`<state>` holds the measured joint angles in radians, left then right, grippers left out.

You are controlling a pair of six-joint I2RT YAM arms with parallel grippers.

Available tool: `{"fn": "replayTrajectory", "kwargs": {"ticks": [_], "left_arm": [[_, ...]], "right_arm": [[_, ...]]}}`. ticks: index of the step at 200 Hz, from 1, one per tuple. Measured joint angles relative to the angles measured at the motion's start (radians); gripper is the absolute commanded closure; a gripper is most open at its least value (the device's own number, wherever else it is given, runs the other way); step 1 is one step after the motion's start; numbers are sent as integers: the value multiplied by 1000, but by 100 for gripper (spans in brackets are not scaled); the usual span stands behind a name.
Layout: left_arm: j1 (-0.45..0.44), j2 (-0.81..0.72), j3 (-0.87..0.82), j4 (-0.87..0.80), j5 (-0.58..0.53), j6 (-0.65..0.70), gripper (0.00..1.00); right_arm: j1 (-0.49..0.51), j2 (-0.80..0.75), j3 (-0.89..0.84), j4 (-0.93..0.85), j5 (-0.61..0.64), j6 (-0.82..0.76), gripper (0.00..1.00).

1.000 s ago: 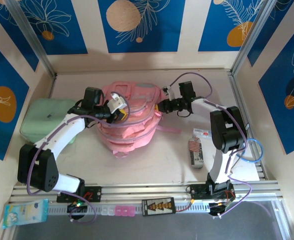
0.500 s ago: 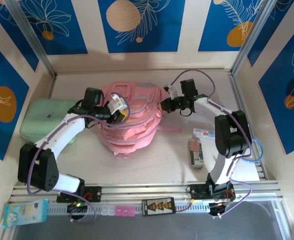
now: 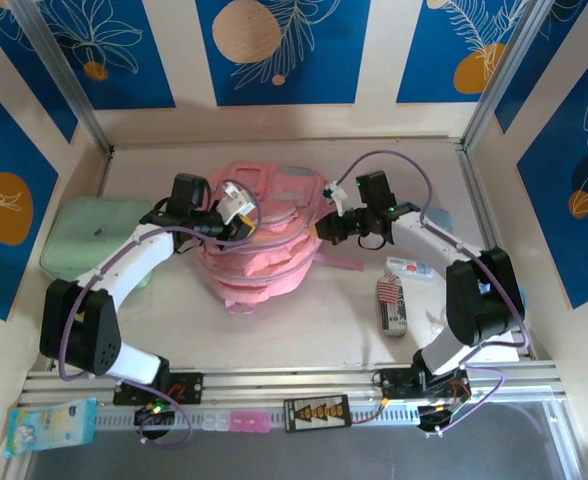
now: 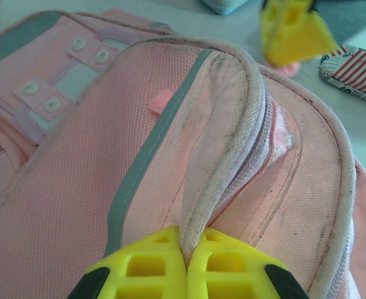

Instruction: Pack books, pencil case, and school supplies into a backpack

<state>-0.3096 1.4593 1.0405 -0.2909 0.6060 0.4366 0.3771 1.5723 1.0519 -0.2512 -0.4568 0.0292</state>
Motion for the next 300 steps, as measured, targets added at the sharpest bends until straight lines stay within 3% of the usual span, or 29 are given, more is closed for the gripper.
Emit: {"fn": "replayTrajectory", "kwargs": {"ticks": [44, 85, 119, 164, 191, 247, 300], "left_arm": [[0, 27, 0, 45, 0, -36, 100], [0, 27, 0, 44, 26, -27, 100], [0, 27, 0, 44, 58, -19, 100], [0, 27, 0, 44, 63, -20, 100], [0, 32, 0, 44, 55, -25, 100], [-23, 121, 76, 32, 36, -124, 100], [-55, 194, 112, 51, 5, -194, 100]], "right_arm": [[63, -31, -40, 43, 8, 42, 100], [69, -30, -58, 78, 45, 109, 67], [88, 0, -57, 93, 71, 122, 62], [99, 29, -57, 95, 106, 114, 88], [109, 21, -58, 97, 128, 111, 95], [188, -35, -66, 74, 250, 103, 97], [226, -44, -80, 94, 275, 159, 95]]}}
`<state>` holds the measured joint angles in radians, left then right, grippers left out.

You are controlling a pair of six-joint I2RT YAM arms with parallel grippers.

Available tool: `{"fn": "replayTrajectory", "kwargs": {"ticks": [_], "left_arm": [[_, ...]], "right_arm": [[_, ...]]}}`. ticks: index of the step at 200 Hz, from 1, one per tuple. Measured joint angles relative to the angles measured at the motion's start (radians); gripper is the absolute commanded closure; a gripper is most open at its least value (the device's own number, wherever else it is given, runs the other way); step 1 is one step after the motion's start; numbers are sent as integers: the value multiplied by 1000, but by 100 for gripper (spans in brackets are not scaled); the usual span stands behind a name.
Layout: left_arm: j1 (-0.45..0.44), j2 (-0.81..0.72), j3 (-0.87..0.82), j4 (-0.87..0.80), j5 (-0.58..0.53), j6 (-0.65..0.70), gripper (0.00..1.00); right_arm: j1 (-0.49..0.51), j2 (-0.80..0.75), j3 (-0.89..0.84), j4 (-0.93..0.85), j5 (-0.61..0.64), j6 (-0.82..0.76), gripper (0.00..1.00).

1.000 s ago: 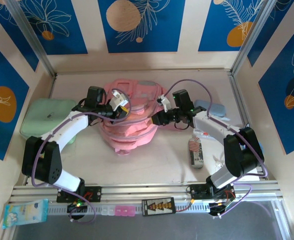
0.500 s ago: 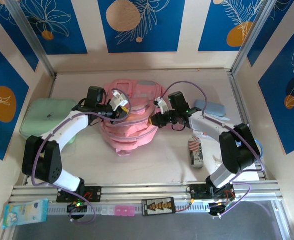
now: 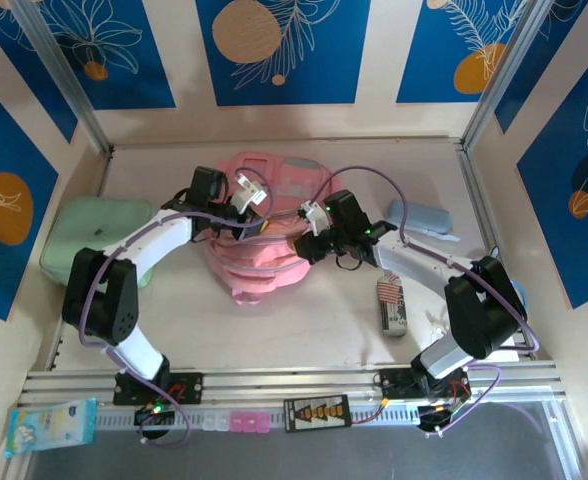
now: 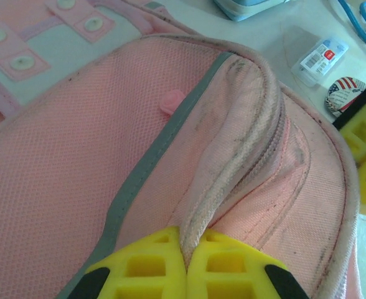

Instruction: Pack books, pencil case, and school supplies into a backpack

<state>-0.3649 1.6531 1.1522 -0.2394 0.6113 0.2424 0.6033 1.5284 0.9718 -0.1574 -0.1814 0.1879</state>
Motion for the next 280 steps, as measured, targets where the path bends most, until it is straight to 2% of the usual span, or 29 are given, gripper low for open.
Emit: {"fn": "replayTrajectory", "kwargs": {"ticks": [40, 89, 159, 183, 207, 226, 260, 280], "left_arm": [[-13, 13, 1, 34, -5, -23, 100], [-25, 22, 1, 61, -5, -55, 100], [-60, 101, 42, 109, -125, -109, 100], [-66, 129, 61, 125, -142, -123, 100], [-70, 150, 77, 137, -142, -144, 100], [-70, 151, 77, 142, -142, -158, 100], [-70, 150, 77, 174, -142, -156, 100], [-70, 140, 64, 195, -143, -143, 100]], "right_arm": [[-14, -62, -79, 69, 15, 65, 94], [-10, -68, -62, 24, 42, 77, 94], [-2, 76, 119, -143, 60, 236, 93], [-7, 135, 208, -241, 65, 259, 92], [-6, 153, 222, -241, 45, 286, 91], [-6, 153, 220, -220, 27, 320, 85], [-29, 108, 145, -182, -5, 389, 59], [-90, 16, 60, -160, -31, 428, 46]]}}
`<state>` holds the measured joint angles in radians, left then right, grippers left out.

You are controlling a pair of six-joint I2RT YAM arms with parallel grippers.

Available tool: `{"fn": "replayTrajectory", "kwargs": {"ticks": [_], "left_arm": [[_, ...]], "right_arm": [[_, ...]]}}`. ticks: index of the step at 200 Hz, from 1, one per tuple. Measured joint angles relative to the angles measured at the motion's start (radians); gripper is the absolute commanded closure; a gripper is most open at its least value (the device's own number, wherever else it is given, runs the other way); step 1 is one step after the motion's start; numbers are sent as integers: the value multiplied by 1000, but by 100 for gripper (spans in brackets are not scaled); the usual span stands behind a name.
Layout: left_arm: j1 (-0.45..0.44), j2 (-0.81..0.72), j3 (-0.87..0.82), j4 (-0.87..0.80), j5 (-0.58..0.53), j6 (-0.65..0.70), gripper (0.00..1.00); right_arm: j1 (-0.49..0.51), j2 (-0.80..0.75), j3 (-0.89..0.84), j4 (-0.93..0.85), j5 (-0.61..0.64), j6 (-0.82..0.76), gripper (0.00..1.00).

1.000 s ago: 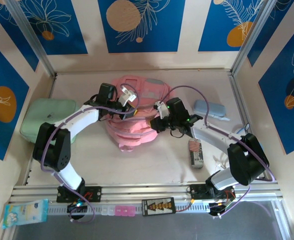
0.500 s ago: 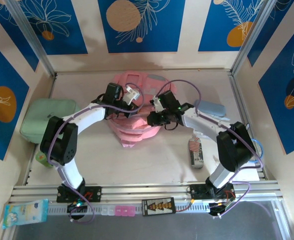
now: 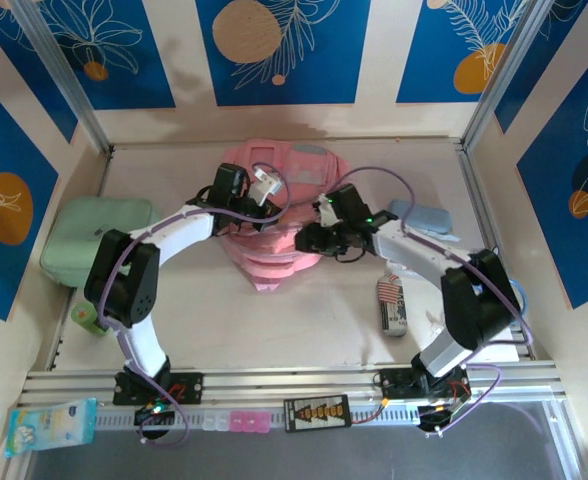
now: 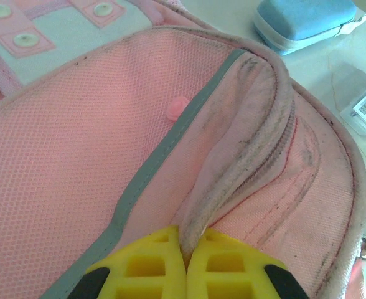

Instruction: Pack books, pencil case, and school supplies into a backpack

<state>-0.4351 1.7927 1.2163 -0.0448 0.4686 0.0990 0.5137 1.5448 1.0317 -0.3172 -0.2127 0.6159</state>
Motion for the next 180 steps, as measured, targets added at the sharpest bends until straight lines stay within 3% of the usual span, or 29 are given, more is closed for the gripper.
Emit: {"fn": "replayTrajectory", "kwargs": {"ticks": [29, 66, 121, 180], "left_arm": [[1, -37, -34, 19, 0, 37, 100], [2, -87, -78, 38, 8, 89, 100], [2, -111, -95, 34, 29, 143, 100], [3, -111, -95, 27, 51, 153, 100]], "right_arm": [[-105, -151, -97, 79, -46, 81, 35], [-195, -198, -119, 171, -117, 227, 32], [-232, -21, -45, 278, -226, 469, 30], [-229, 117, 14, 317, -242, 599, 28]]}}
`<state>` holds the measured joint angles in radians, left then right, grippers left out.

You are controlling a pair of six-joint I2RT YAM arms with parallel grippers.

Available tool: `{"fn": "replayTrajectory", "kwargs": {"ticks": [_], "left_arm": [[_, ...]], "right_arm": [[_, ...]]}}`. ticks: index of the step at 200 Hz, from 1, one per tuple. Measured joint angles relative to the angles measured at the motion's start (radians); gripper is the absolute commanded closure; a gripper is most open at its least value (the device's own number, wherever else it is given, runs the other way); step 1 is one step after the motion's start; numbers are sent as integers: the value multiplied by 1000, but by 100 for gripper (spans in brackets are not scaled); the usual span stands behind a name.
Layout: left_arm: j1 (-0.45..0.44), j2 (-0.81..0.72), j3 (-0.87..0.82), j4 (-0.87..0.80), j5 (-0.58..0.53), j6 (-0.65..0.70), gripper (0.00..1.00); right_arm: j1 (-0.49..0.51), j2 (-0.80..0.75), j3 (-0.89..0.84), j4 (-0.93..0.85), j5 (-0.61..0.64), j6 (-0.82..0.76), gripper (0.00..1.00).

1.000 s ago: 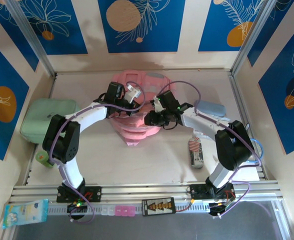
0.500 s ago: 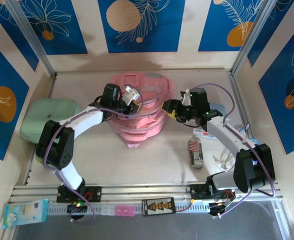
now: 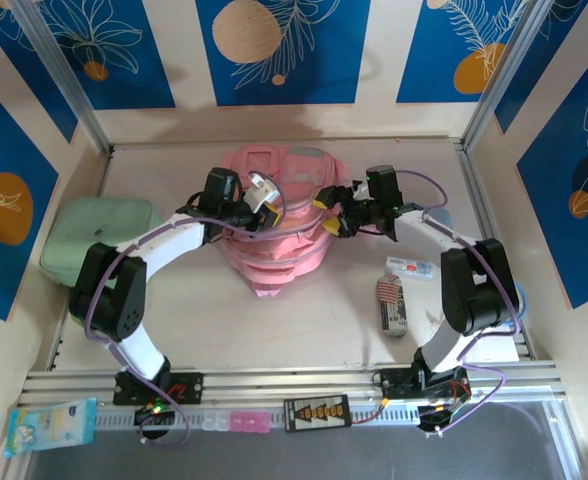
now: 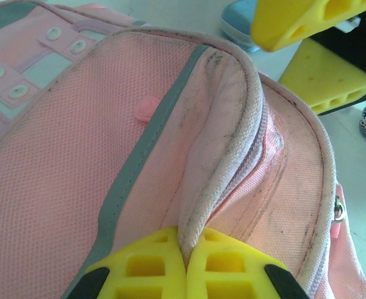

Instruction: Pack books, pencil case, and school supplies into a backpack

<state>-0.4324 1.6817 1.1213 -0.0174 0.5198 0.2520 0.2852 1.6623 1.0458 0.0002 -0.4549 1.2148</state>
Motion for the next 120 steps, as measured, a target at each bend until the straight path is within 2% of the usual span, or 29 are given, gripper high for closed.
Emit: {"fn": "replayTrajectory", "kwargs": {"ticks": [79, 120], "left_arm": [[0, 0, 0, -28, 33, 31, 100], [0, 0, 0, -30, 34, 40, 99]], "right_arm": [[16, 32, 29, 62, -28, 40, 33], [20, 31, 29, 59, -24, 50, 32]]}}
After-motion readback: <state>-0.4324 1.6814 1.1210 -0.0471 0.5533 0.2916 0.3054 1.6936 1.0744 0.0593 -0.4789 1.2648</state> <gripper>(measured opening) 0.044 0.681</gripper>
